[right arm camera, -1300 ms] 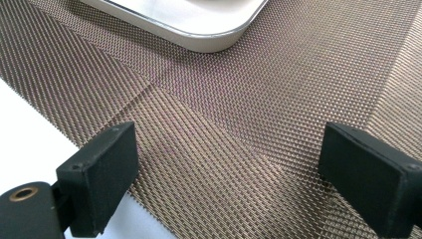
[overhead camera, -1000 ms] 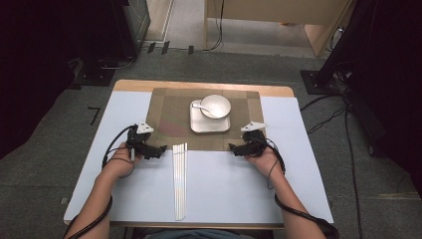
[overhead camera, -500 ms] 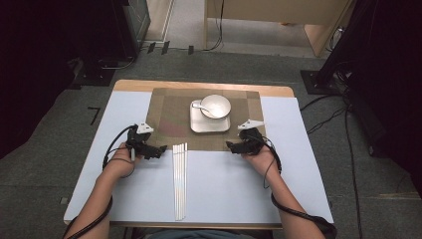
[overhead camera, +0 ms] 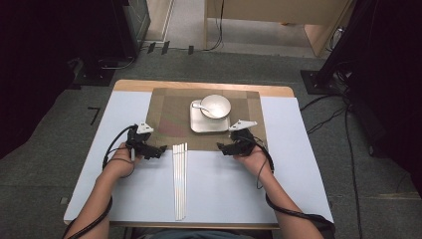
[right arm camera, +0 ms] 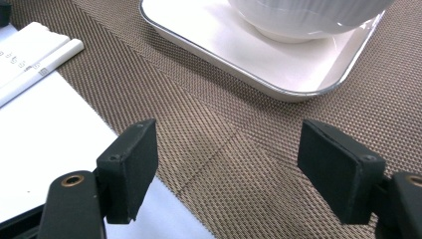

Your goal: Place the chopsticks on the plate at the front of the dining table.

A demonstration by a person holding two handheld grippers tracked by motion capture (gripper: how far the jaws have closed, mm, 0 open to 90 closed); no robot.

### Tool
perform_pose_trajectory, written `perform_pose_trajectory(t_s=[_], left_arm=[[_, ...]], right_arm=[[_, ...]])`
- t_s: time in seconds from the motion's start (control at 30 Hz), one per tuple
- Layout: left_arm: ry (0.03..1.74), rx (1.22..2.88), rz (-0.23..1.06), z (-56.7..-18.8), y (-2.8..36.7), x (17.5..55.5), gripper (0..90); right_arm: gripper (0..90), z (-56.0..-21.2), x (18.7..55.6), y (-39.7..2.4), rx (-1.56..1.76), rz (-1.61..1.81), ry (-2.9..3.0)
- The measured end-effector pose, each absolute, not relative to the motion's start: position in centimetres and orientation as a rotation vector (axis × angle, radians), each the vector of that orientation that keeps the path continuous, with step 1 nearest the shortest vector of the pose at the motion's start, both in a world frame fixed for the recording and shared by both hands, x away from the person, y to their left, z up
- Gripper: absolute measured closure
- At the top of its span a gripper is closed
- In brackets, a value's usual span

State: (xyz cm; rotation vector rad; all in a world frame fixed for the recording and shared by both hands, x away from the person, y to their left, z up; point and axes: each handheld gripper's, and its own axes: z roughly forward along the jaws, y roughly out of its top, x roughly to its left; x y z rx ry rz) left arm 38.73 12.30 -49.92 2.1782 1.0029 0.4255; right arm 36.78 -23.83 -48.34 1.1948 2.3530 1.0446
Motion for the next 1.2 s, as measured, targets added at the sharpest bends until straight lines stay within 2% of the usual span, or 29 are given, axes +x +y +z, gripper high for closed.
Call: perform_pose_trajectory(t_s=[1.2], left_arm=[[1.024, 2.174, 0.442, -49.9, 12.1, 38.6, 0.0]], right_arm=[[24.5, -48.1, 35.8, -20.8, 1.133, 1.101, 2.377]])
